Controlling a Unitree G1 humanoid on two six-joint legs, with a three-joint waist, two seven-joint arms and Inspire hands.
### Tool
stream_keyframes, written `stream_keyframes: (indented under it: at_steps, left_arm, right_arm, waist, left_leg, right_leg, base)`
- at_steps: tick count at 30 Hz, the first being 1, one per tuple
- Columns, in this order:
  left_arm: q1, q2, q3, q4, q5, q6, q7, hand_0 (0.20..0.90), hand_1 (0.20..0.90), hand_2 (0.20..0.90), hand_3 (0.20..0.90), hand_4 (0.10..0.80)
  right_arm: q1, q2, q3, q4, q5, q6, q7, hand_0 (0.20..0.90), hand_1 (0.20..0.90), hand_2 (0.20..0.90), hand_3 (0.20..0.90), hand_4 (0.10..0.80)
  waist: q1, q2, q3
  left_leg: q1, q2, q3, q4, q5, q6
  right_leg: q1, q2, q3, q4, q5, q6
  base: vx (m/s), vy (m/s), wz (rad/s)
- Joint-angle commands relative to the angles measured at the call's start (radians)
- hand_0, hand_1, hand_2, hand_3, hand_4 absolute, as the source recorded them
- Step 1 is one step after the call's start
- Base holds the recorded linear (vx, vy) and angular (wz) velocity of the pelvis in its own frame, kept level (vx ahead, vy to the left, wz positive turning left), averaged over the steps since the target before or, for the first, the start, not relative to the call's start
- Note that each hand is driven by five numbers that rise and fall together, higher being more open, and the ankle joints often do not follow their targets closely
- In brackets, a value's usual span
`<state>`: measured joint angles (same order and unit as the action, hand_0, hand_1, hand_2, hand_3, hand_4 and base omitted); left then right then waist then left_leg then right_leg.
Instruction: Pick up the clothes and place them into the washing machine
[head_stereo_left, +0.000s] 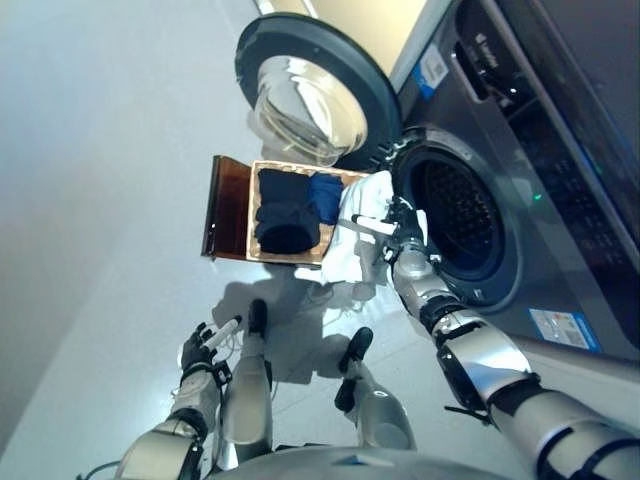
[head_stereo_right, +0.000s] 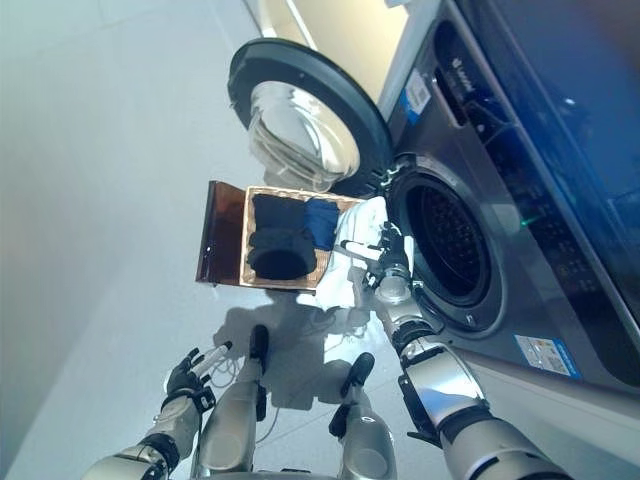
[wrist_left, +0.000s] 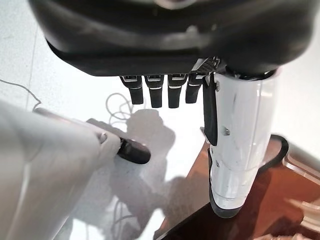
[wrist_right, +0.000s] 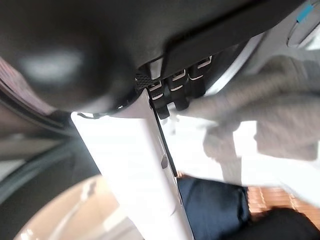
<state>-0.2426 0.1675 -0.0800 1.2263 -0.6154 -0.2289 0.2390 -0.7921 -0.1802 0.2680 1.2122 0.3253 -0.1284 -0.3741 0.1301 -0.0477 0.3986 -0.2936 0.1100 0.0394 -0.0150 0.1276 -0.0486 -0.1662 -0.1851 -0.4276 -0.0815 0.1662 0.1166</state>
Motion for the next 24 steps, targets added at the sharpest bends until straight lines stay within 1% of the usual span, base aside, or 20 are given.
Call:
stream_keyframes:
  at_steps: [1, 2, 5, 6, 10, 12, 19, 21, 22, 24]
  left_arm:
    - [-0.001, 0.042, -0.01, -0.032, -0.036, -0.054, 0.02, 0.9, 0.9, 0.9, 0.9, 0.8]
    - [0.0, 0.048, -0.012, -0.066, -0.038, -0.063, 0.026, 0.9, 0.9, 0.9, 0.9, 0.8]
    - [-0.004, 0.054, -0.007, -0.088, -0.055, -0.07, 0.026, 0.9, 0.9, 0.9, 0.9, 0.8]
    - [-0.003, 0.067, 0.0, -0.143, -0.078, -0.083, 0.032, 0.9, 0.9, 0.9, 0.9, 0.8]
    - [0.011, 0.089, 0.012, -0.248, -0.117, -0.102, 0.033, 0.9, 0.9, 0.9, 0.9, 0.8]
    - [0.017, 0.093, 0.022, -0.275, -0.132, -0.109, 0.035, 0.9, 0.9, 0.9, 0.9, 0.8]
    - [0.0, 0.086, 0.024, -0.266, -0.147, -0.113, 0.04, 0.9, 0.9, 0.9, 0.9, 0.8]
    - [-0.003, 0.079, 0.021, -0.256, -0.143, -0.108, 0.04, 0.9, 0.9, 0.9, 0.9, 0.8]
    - [-0.008, 0.074, 0.022, -0.223, -0.135, -0.106, 0.045, 0.9, 0.9, 0.9, 0.9, 0.8]
    - [-0.008, 0.074, 0.022, -0.223, -0.135, -0.106, 0.044, 0.9, 0.9, 0.9, 0.9, 0.8]
  right_arm:
    - [-0.117, -0.038, 0.001, 0.002, -0.023, -0.039, -0.03, 0.9, 0.9, 0.9, 0.9, 0.8]
    - [-0.116, -0.038, 0.001, 0.0, -0.026, -0.038, -0.032, 0.9, 0.9, 0.9, 0.9, 0.8]
    - [-0.115, -0.041, -0.003, 0.005, -0.026, -0.035, -0.033, 0.9, 0.9, 0.9, 0.9, 0.8]
    - [-0.116, -0.045, -0.009, 0.013, -0.026, -0.031, -0.039, 0.9, 0.9, 0.9, 0.9, 0.8]
    - [-0.12, -0.055, -0.019, 0.016, -0.022, -0.026, -0.042, 0.9, 0.9, 0.9, 0.9, 0.8]
    - [-0.125, -0.057, -0.026, 0.025, -0.027, -0.019, -0.043, 0.9, 0.9, 0.9, 0.9, 0.8]
    - [-0.141, -0.068, -0.032, 0.06, -0.034, -0.015, -0.054, 0.9, 0.9, 0.9, 0.9, 0.8]
    - [-0.137, -0.064, -0.037, 0.061, -0.033, -0.016, -0.058, 0.9, 0.9, 0.9, 0.9, 0.8]
    - [-0.12, -0.055, -0.033, 0.058, -0.035, -0.017, -0.056, 0.9, 0.9, 0.9, 0.9, 0.8]
    - [-0.12, -0.055, -0.033, 0.058, -0.035, -0.017, -0.056, 0.9, 0.9, 0.9, 0.9, 0.8]
  waist:
    - [0.028, 0.015, -0.008]
    - [0.033, 0.017, -0.002]
    - [0.04, 0.024, 0.005]
    - [0.051, 0.032, 0.02]
    - [0.062, 0.051, 0.04]
    - [0.064, 0.061, 0.055]
    - [0.066, 0.072, 0.069]
    - [0.064, 0.072, 0.068]
    - [0.06, 0.068, 0.062]
    - [0.06, 0.068, 0.062]
  left_leg:
    - [-0.006, 0.012, -0.045, -0.062, 0.036, -0.087]
    - [-0.013, 0.009, -0.049, -0.061, 0.038, -0.087]
    - [-0.023, 0.006, -0.054, -0.059, 0.04, -0.087]
    - [-0.032, 0.005, -0.06, -0.056, 0.041, -0.088]
    - [-0.055, 0.001, -0.069, -0.053, 0.05, -0.089]
    - [-0.067, -0.001, -0.075, -0.054, 0.053, -0.089]
    - [-0.089, -0.011, -0.088, -0.061, 0.059, -0.086]
    - [-0.089, -0.014, -0.091, -0.065, 0.06, -0.084]
    - [-0.082, -0.013, -0.09, -0.067, 0.058, -0.081]
    - [-0.082, -0.013, -0.09, -0.067, 0.058, -0.081]
  right_leg:
    - [0.043, -0.068, 0.004, 0.099, -0.088, 0.102]
    - [0.041, -0.069, 0.0, 0.099, -0.088, 0.103]
    - [0.036, -0.07, -0.007, 0.101, -0.088, 0.104]
    - [0.031, -0.072, -0.011, 0.105, -0.09, 0.104]
    - [0.017, -0.073, -0.019, 0.112, -0.093, 0.103]
    - [0.007, -0.076, -0.027, 0.12, -0.096, 0.103]
    - [-0.015, -0.085, -0.038, 0.126, -0.088, 0.108]
    - [-0.018, -0.087, -0.035, 0.123, -0.083, 0.109]
    - [-0.017, -0.087, -0.028, 0.122, -0.083, 0.109]
    - [-0.017, -0.087, -0.028, 0.122, -0.083, 0.109]
  base:
    - [0.001, 0.002, 0.17]
    - [0.0, 0.003, 0.19]
    - [0.0, 0.007, 0.09]
    - [0.0, -0.006, 0.06]
    - [-0.004, 0.008, 0.17]
    - [0.0, 0.0, 0.0]
    - [-0.007, 0.02, 0.04]
    - [0.006, 0.047, 0.04]
    - [0.008, 0.039, 0.01]
    - [0.0, 0.0, 0.0]
